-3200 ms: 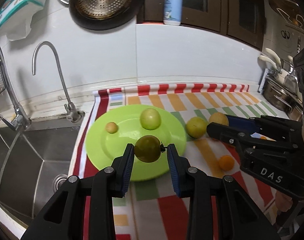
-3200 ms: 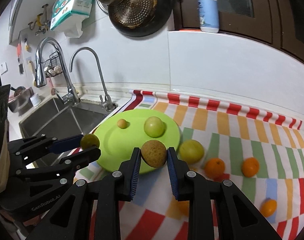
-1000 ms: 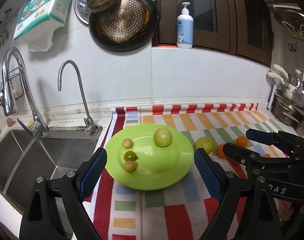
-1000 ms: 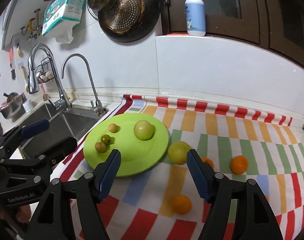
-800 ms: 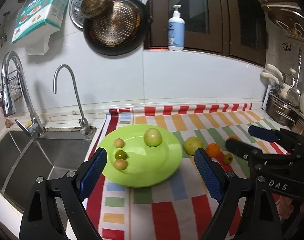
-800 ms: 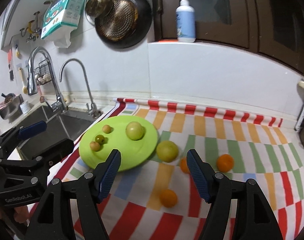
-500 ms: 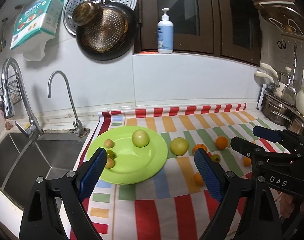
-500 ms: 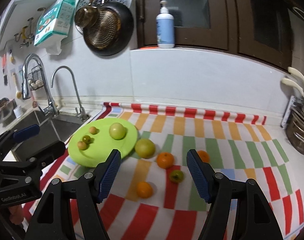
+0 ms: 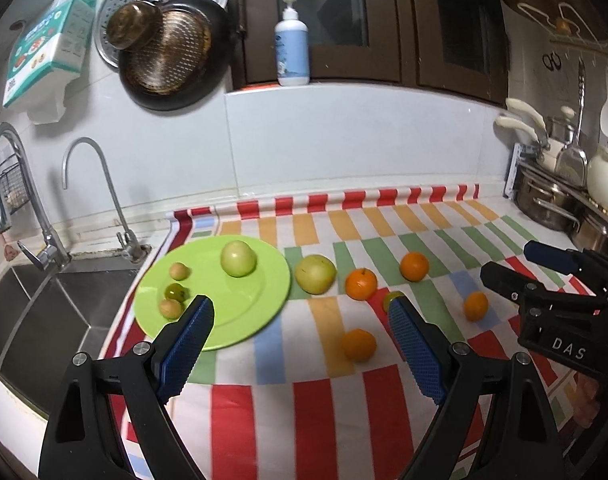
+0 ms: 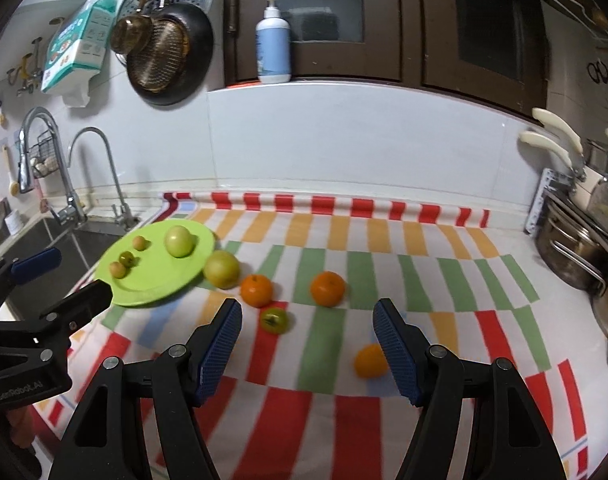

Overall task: Organize fruits
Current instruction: 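Grasp an orange with the left tool while the right tool grasps another orange, then lift both held oranges and carry them toward the light-green plate, then lower both oranges onto the plate and open both tools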

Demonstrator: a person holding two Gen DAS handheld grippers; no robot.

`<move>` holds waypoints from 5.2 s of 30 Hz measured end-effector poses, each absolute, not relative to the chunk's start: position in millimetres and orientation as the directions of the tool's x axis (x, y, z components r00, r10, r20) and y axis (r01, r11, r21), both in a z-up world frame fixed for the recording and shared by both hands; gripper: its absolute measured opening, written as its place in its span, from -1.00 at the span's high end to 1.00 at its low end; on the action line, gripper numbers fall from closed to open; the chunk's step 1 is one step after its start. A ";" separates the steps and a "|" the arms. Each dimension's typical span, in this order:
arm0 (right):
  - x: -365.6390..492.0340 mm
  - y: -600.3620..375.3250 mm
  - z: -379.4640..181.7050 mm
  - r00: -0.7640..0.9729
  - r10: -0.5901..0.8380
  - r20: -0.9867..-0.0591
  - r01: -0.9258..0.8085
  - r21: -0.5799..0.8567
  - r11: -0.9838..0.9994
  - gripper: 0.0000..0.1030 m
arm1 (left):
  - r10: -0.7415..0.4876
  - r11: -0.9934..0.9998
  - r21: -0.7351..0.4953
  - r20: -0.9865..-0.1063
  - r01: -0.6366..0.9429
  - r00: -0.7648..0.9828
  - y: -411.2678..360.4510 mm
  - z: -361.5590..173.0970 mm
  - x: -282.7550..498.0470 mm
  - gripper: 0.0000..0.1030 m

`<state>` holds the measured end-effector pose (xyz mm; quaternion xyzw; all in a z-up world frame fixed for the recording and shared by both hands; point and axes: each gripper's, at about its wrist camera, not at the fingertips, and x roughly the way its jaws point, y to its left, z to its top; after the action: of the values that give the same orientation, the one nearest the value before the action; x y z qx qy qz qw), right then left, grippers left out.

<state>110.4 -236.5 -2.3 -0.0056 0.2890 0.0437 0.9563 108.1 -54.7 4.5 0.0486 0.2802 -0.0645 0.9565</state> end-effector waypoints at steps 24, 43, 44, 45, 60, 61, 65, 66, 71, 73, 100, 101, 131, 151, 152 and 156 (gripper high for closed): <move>150.8 -285.9 -77.2 0.686 0.068 -0.725 -0.039 0.056 0.998 -0.32 | -0.095 0.975 0.065 -0.736 0.211 0.670 -97.9 -69.8 154.5 -0.49; 180.0 -289.9 -101.9 0.614 0.092 -0.784 -0.056 0.074 0.996 0.08 | -0.147 0.965 0.022 -0.782 0.261 0.606 -108.3 -90.8 178.6 0.12; 180.1 -289.5 -102.3 0.614 0.092 -0.784 -0.057 0.072 0.996 0.10 | -0.148 0.964 0.022 -0.781 0.263 0.607 -108.6 -91.0 179.0 0.16; 180.2 -289.1 -102.9 0.612 0.094 -0.785 -0.060 0.073 0.996 0.19 | -0.149 0.964 0.023 -0.781 0.265 0.606 -108.8 -91.4 179.4 0.19; 171.5 -279.5 -91.4 0.639 0.104 -0.762 -0.088 0.061 0.994 0.27 | -0.181 0.959 0.001 -0.765 0.283 0.618 -106.2 -79.9 174.3 0.33; 169.5 -277.2 -88.7 0.644 0.105 -0.758 -0.091 0.060 0.994 0.27 | -0.184 0.959 -0.001 -0.762 0.283 0.621 -105.0 -77.5 173.1 0.33; 162.7 -270.9 -79.9 0.659 0.111 -0.744 -0.097 0.062 0.993 0.27 | -0.201 0.957 -0.009 -0.741 0.290 0.641 -101.3 -66.5 165.0 0.33; 161.1 -269.1 -77.0 0.664 0.113 -0.740 -0.098 0.064 0.993 0.27 | -0.204 0.957 -0.009 -0.735 0.291 0.647 -100.1 -63.5 162.4 0.33; 152.2 -259.2 -64.6 0.685 0.125 -0.718 -0.110 0.067 0.992 0.27 | -0.212 0.957 -0.014 -0.714 0.289 0.667 -92.2 -51.4 151.3 0.33; 148.6 -254.1 -59.8 0.692 0.131 -0.710 -0.118 0.068 0.991 0.27 | -0.212 0.958 -0.015 -0.707 0.285 0.675 -87.6 -46.7 147.8 0.33; 131.9 -157.9 -11.3 0.749 0.245 -0.615 -0.253 0.075 0.965 0.27 | -0.179 0.973 0.003 -0.615 0.229 0.768 -4.3 0.2 127.7 0.33; 132.8 -154.5 -10.4 0.750 0.247 -0.613 -0.256 0.076 0.964 0.27 | -0.176 0.974 0.006 -0.613 0.227 0.770 -1.0 1.3 129.2 0.33; 214.5 -52.6 -25.8 0.731 0.258 -0.632 -0.288 0.058 0.956 0.27 | -0.159 0.967 0.057 -0.624 0.247 0.765 89.3 -19.1 214.1 0.33; 286.6 -27.5 -64.7 0.671 0.244 -0.700 -0.295 0.050 0.954 0.26 | -0.177 0.953 0.064 -0.677 0.297 0.714 96.8 -58.9 287.1 0.31; 287.4 -28.4 -64.9 0.669 0.244 -0.702 -0.292 0.054 0.955 0.26 | -0.171 0.954 0.068 -0.676 0.292 0.717 97.0 -59.1 286.9 0.26; 288.2 -31.4 -64.0 0.672 0.245 -0.699 -0.286 0.059 0.956 0.21 | -0.156 0.958 0.077 -0.665 0.275 0.730 99.2 -55.0 282.4 0.16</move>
<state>288.2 -31.4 -64.0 -0.0277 0.3777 0.1452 0.9140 282.4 99.2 -55.0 0.0854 0.3482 -0.1166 0.9262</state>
